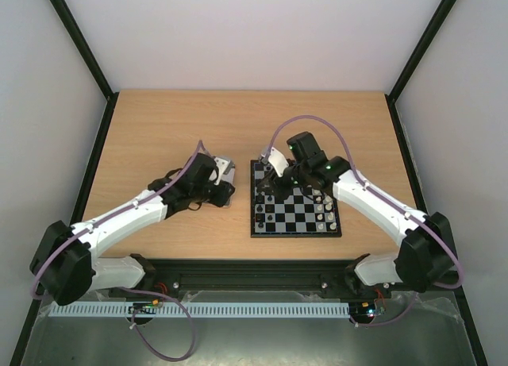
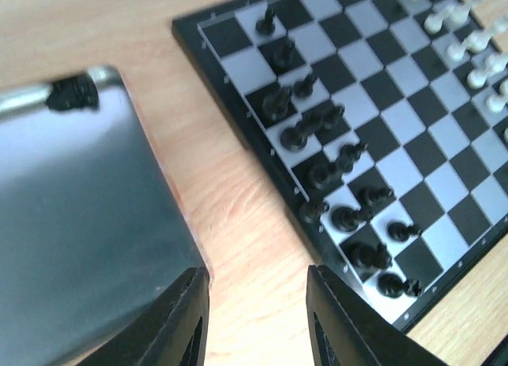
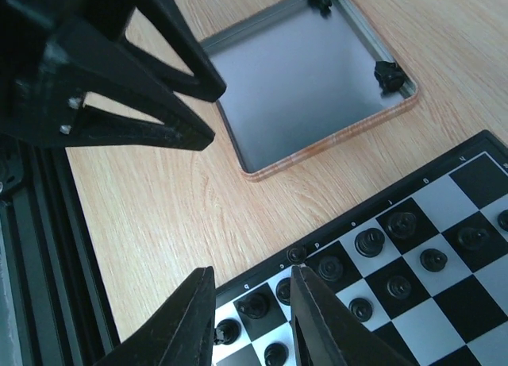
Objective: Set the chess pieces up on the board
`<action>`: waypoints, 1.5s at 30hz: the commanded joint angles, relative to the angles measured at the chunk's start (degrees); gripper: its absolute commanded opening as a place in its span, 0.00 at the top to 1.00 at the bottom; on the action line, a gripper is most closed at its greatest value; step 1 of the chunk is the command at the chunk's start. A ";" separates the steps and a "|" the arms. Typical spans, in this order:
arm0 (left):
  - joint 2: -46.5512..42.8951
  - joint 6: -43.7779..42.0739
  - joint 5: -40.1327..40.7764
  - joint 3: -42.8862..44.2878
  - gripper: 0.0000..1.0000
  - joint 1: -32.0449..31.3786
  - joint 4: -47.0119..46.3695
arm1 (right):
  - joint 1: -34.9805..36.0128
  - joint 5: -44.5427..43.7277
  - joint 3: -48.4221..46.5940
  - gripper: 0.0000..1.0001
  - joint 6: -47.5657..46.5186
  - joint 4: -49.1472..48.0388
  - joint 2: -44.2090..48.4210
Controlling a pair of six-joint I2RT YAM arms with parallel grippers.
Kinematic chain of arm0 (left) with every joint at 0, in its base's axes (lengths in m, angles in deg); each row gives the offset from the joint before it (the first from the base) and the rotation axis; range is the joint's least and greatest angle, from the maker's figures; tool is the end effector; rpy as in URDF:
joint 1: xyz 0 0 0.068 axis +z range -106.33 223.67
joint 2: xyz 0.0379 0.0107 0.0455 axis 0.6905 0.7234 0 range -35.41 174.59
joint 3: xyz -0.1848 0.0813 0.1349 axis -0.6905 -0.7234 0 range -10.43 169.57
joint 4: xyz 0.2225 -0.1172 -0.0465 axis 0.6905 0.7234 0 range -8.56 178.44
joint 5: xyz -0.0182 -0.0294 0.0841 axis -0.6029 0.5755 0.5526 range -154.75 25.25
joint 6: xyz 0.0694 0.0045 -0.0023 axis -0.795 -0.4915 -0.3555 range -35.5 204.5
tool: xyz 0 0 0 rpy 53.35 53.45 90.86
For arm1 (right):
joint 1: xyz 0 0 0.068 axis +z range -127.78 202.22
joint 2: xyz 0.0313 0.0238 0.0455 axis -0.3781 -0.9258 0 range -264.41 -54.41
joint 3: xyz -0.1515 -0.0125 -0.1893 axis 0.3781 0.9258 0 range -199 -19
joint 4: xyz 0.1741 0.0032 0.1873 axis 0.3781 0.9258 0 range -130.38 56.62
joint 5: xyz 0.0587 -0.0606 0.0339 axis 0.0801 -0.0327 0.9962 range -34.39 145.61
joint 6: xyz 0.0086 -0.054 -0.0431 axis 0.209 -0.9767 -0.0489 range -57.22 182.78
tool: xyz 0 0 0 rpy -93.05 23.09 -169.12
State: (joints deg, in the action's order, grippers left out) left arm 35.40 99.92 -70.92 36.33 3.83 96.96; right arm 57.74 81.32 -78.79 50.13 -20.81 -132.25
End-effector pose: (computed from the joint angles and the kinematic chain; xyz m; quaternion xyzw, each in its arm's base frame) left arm 0.2162 -0.1881 0.2079 0.2134 0.8781 -0.2404 0.3543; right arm 0.2428 0.2034 0.2477 -0.4467 0.7586 0.2810 0.3822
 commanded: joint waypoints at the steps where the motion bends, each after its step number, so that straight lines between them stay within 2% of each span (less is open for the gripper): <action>1: 1.03 2.23 -4.23 -2.52 0.63 0.28 -0.41 | -0.20 -2.39 1.23 0.72 -1.02 -0.40 3.12; 6: 5.39 3.09 -10.13 -2.08 0.67 -0.69 -4.86 | -0.47 -6.64 2.60 0.72 -1.49 0.51 5.66; 12: 12.65 0.36 -4.43 4.38 0.69 -4.41 -1.20 | -8.00 -5.09 5.84 0.68 0.64 1.80 9.33; 15: 16.18 -2.30 -3.34 6.96 0.71 -5.12 0.97 | -13.38 -3.36 8.20 0.57 2.94 0.93 12.32; 18: 19.10 -5.02 -3.19 9.16 0.71 -5.94 2.94 | -21.25 0.09 11.20 0.39 6.04 -1.13 15.52; 20: 20.53 -6.20 -2.02 10.45 0.71 -6.55 3.91 | -25.48 2.93 13.67 0.36 7.41 -2.53 17.38; 27: 23.62 -8.09 -0.62 12.20 0.73 -6.71 4.61 | -29.36 4.87 18.64 0.36 6.91 -4.57 20.61; 45: 29.80 -8.88 -0.84 15.79 0.72 -6.83 4.52 | -29.82 4.78 20.25 0.36 5.26 -5.69 20.89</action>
State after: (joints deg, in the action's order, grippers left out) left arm 63.99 91.60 -72.63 50.69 -2.66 100.24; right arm 28.17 84.97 -59.35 56.10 -25.83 -112.12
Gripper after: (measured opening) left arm 0.279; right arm 0.644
